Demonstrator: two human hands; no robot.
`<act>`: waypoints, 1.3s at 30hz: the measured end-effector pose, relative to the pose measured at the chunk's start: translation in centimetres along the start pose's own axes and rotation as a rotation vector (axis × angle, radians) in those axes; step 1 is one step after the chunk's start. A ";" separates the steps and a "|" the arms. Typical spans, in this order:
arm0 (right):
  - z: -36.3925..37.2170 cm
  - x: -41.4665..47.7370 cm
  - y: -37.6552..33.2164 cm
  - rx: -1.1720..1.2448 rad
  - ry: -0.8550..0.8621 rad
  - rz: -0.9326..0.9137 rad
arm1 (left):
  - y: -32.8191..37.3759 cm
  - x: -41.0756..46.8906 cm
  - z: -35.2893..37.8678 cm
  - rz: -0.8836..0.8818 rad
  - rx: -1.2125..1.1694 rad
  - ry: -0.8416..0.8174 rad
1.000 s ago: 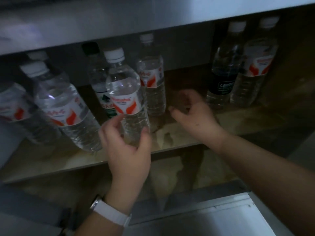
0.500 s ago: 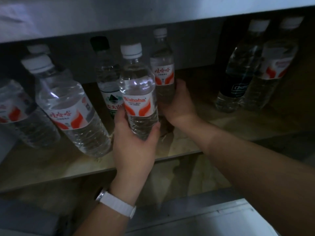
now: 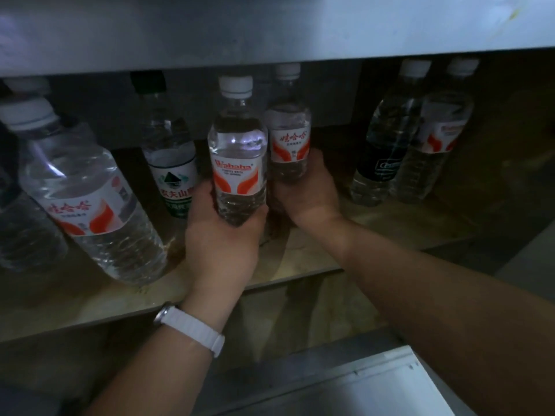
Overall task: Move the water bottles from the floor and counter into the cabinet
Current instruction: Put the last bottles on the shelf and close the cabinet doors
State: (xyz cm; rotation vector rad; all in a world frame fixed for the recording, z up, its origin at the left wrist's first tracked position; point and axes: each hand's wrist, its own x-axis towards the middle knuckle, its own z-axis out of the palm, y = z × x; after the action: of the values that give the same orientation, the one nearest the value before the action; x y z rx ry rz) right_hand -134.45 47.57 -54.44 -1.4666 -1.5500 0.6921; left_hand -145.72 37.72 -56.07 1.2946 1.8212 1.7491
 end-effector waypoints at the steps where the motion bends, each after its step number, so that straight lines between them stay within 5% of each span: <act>1: -0.6 0.2 0.4 -0.015 0.011 -0.011 | 0.1 0.4 0.6 -0.012 0.006 -0.007; 18: -5.6 0.8 3.5 0.045 0.031 -0.065 | 1.7 2.2 8.2 -0.055 0.110 0.074; 39: -6.2 -2.1 3.9 0.071 -0.116 -0.011 | 1.2 1.0 6.3 -0.046 0.105 -0.054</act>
State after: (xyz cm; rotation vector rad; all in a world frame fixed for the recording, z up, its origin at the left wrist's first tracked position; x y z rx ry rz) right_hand -127.24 45.07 -55.35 -1.3852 -1.6035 0.8303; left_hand -141.15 42.28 -55.94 1.3151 1.9193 1.5985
